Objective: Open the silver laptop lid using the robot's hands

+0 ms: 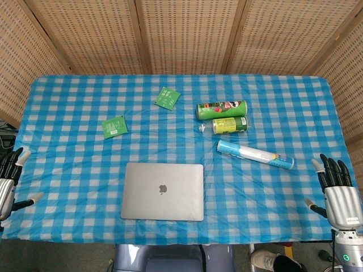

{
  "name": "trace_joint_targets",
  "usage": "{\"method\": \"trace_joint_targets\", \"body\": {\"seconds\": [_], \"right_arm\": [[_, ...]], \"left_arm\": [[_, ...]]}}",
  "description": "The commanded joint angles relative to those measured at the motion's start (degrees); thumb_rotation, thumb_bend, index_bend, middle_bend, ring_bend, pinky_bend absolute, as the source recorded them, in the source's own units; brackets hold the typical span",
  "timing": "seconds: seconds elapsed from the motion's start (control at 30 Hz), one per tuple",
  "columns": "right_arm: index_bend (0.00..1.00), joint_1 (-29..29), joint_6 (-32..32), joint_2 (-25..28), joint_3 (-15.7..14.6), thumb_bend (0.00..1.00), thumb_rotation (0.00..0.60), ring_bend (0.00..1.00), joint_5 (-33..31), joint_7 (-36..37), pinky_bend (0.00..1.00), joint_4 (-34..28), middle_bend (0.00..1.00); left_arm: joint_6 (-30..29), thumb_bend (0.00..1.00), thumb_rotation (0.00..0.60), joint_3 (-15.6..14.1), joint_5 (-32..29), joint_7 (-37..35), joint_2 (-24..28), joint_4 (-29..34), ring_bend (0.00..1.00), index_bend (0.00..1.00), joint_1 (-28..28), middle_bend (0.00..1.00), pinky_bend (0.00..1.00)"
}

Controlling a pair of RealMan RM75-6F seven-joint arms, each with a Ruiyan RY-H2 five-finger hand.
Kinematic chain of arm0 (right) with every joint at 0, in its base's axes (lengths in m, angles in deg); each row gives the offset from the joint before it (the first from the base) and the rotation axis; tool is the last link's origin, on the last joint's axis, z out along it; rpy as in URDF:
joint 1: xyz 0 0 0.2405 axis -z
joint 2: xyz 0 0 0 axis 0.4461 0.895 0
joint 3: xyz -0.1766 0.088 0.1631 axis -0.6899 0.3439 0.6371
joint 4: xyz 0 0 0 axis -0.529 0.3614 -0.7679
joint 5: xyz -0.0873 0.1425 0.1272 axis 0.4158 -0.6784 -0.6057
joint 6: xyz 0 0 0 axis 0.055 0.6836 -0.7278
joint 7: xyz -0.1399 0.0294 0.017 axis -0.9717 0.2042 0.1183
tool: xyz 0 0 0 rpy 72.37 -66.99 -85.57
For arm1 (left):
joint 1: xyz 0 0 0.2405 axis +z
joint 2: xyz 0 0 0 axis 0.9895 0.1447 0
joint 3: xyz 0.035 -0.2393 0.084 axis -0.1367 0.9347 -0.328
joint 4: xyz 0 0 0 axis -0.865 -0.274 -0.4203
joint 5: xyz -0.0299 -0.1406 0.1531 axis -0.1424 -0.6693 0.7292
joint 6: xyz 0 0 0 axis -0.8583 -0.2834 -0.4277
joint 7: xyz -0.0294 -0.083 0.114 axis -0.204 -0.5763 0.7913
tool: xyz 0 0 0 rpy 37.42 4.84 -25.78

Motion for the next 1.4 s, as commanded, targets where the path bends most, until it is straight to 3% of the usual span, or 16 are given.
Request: {"method": "trace_joint_targets", "body": {"seconds": [0.03, 0.23, 0.43, 0.63, 0.8, 1.03, 1.4], "right_arm": [[0.04, 0.0, 0.1, -0.1, 0.0, 0.00, 0.600, 0.00, 0.1, -0.1, 0.00, 0.0, 0.00], [0.04, 0.1, 0.1, -0.1, 0.0, 0.00, 0.600, 0.00, 0.0, 0.1, 0.00, 0.1, 0.00], [0.04, -0.1, -0.5, 0.0, 0.5, 0.00, 0.600, 0.00, -1.1, 0.3, 0.00, 0.2, 0.00], [0.04, -0.3, -1.1, -0.1, 1.0, 0.00, 0.600, 0.00, -2.1, -0.3, 0.00, 0.0, 0.00], [0.04, -0.4, -1.4, 0.0, 1.4, 0.00, 0.600, 0.00, -3.0, -0.1, 0.00, 0.1, 0.00], [0.04, -0.4, -1.9, 0.2, 1.2, 0.00, 0.600, 0.00, -3.0, 0.8, 0.00, 0.2, 0.00], [0.05, -0.5, -2.7, 0.8, 0.9, 0.00, 0.600, 0.00, -2.9, 3.3, 0.00, 0.1, 0.00]], "left_arm": [[0.1, 0.00, 0.600, -0.1, 0.2, 0.0, 0.0, -0.2, 0.00, 0.00, -0.1, 0.00, 0.00], [1.1, 0.00, 0.600, -1.1, 2.4, -0.5, -0.2, 0.1, 0.00, 0.00, -0.9, 0.00, 0.00], [6.5, 0.00, 0.600, -4.2, 13.7, 2.0, -1.5, 1.5, 0.00, 0.00, -7.0, 0.00, 0.00], [14.5, 0.00, 0.600, -5.0, 21.0, 6.6, -5.2, 3.0, 0.00, 0.00, -14.2, 0.00, 0.00], [22.6, 0.00, 0.600, -4.0, 20.7, 10.9, -8.4, 5.5, 0.00, 0.00, -18.8, 0.00, 0.00], [31.9, 0.00, 0.600, -2.0, 15.3, 15.7, -14.3, 6.0, 0.00, 0.00, -23.5, 0.00, 0.00], [34.5, 0.01, 0.600, -2.0, 10.6, 19.5, -20.9, 5.4, 0.00, 0.00, -25.8, 0.00, 0.00]]}}
